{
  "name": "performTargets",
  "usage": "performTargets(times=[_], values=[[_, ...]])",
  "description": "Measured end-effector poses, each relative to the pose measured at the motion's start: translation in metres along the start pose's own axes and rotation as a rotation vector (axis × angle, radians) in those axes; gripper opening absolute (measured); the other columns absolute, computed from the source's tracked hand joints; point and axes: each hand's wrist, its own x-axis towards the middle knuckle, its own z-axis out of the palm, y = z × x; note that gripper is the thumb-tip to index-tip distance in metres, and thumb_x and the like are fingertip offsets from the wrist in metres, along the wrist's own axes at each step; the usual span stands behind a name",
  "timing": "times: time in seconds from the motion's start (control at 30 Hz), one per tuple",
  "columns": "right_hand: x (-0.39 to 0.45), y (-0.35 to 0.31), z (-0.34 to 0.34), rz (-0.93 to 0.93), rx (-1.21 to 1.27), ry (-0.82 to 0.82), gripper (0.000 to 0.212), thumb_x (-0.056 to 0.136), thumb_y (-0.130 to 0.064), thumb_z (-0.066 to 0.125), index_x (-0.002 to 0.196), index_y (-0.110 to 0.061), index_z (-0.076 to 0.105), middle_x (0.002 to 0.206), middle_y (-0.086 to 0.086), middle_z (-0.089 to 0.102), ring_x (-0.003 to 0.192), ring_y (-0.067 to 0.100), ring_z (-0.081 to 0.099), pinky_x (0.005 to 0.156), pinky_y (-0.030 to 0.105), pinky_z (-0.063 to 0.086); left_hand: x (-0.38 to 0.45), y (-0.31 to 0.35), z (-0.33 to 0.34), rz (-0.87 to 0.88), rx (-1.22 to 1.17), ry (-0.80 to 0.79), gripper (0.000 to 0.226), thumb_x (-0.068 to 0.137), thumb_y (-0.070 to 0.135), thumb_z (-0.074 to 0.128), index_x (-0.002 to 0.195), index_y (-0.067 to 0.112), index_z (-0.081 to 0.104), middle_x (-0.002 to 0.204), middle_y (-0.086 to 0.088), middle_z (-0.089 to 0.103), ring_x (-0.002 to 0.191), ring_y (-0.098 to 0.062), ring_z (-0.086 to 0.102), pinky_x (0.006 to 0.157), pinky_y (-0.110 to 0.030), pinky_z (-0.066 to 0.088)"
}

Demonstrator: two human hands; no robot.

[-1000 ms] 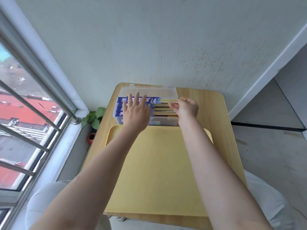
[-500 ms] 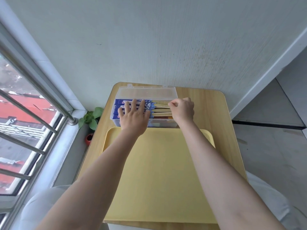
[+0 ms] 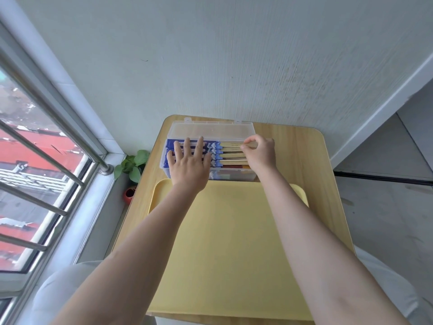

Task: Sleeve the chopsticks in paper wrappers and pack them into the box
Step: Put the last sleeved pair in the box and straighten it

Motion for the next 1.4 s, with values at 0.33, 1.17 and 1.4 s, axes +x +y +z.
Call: performTargets(times=[0.33,1.17,1.4], values=[[0.01,0.001,0.005,0.107,0.101,0.094,0.033,0.092,-0.021,0.071,0.116,-0.012,0.051,0.124,0.005,0.046,0.091,0.017,0.052,0.06,0.014,0.038,0.005,-0.008,0.003,0.011,-0.035,0.045,0.053,0.106,0.047,0.013,0.159,0.038,0.016,0.168,-0.005,0.012,0.155,-0.027,0.001,0.123,-0.049,-0.001],[0.013,-0.02,-0.032,0.281,0.683,-0.072,0.044,0.107,-0.05,0.028,0.12,-0.024,0.061,0.117,-0.007,0.061,0.111,0.015,0.056,0.095,0.036,0.034,-0.016,-0.004,0.007,0.058,-0.168,0.192,0.056,0.108,0.041,0.02,0.159,0.02,0.021,0.168,-0.008,0.01,0.155,-0.027,0.0,0.123,-0.04,-0.007],[-0.018,-0.022,-0.035,0.244,0.583,0.0,0.017,0.099,-0.026,0.053,0.099,-0.017,0.067,0.093,-0.008,0.064,0.083,0.008,0.059,0.066,0.022,0.043,-0.039,-0.019,-0.017,-0.422,-1.036,0.385,0.058,0.101,0.02,0.036,0.156,0.007,0.025,0.162,-0.011,0.025,0.15,-0.024,0.019,0.123,-0.041,0.017]])
